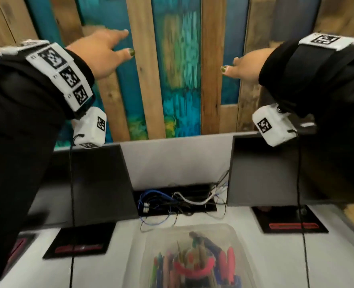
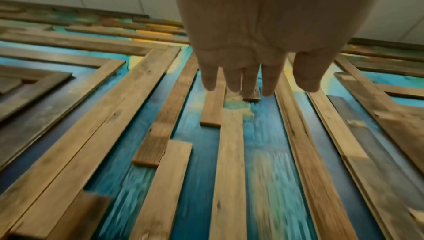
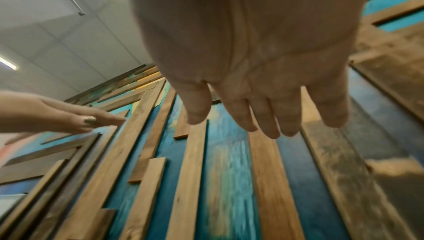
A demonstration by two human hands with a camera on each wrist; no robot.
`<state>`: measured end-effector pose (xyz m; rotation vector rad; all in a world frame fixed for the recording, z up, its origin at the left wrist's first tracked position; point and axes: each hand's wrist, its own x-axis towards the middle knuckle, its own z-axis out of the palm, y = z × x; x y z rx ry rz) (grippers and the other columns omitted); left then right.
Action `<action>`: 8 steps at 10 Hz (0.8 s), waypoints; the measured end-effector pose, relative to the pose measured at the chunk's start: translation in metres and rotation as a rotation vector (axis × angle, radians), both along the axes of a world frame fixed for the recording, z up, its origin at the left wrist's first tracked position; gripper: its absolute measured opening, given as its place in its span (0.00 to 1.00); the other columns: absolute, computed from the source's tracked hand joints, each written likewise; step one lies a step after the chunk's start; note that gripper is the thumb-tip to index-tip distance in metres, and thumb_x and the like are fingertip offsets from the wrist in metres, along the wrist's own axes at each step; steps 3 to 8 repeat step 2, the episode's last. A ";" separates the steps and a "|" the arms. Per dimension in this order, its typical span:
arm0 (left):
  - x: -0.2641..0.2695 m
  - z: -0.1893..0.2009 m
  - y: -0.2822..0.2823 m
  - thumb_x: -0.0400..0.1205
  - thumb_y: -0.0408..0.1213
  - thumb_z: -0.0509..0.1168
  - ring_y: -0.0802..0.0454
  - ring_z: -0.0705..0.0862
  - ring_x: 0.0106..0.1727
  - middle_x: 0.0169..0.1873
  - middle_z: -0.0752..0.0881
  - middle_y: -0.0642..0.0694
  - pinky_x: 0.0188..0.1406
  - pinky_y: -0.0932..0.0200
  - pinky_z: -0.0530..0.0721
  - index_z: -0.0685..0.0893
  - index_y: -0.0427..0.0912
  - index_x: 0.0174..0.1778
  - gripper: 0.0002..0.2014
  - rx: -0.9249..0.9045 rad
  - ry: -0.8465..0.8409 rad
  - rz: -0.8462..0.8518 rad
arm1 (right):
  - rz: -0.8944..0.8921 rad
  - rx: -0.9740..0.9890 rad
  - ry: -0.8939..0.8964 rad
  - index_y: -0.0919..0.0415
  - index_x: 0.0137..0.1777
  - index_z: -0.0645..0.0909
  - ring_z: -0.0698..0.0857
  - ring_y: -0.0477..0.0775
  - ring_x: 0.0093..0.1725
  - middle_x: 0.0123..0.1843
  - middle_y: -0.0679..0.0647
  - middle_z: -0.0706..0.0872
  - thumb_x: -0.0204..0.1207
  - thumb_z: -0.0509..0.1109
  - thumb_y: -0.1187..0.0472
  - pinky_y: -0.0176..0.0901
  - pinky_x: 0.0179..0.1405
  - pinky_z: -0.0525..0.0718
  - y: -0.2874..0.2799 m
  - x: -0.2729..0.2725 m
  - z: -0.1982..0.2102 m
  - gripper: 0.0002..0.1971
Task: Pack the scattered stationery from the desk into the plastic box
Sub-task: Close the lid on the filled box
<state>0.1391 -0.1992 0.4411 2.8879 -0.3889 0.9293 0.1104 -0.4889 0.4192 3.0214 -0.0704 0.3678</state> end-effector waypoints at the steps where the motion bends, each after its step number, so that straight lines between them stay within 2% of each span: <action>1: 0.004 0.056 -0.001 0.86 0.51 0.53 0.47 0.58 0.81 0.81 0.58 0.45 0.80 0.52 0.55 0.57 0.49 0.82 0.29 -0.019 -0.082 0.006 | -0.051 -0.007 -0.136 0.73 0.73 0.70 0.75 0.67 0.70 0.72 0.69 0.75 0.86 0.43 0.44 0.52 0.68 0.71 -0.014 0.005 0.045 0.33; 2: 0.007 0.093 0.000 0.86 0.50 0.54 0.48 0.55 0.82 0.82 0.56 0.45 0.81 0.52 0.52 0.55 0.48 0.82 0.29 -0.007 -0.117 0.015 | -0.125 0.066 -0.267 0.74 0.69 0.74 0.79 0.67 0.64 0.66 0.70 0.79 0.85 0.47 0.43 0.52 0.60 0.76 -0.016 -0.006 0.079 0.33; 8: 0.007 0.093 0.000 0.86 0.50 0.54 0.48 0.55 0.82 0.82 0.56 0.45 0.81 0.52 0.52 0.55 0.48 0.82 0.29 -0.007 -0.117 0.015 | -0.125 0.066 -0.267 0.74 0.69 0.74 0.79 0.67 0.64 0.66 0.70 0.79 0.85 0.47 0.43 0.52 0.60 0.76 -0.016 -0.006 0.079 0.33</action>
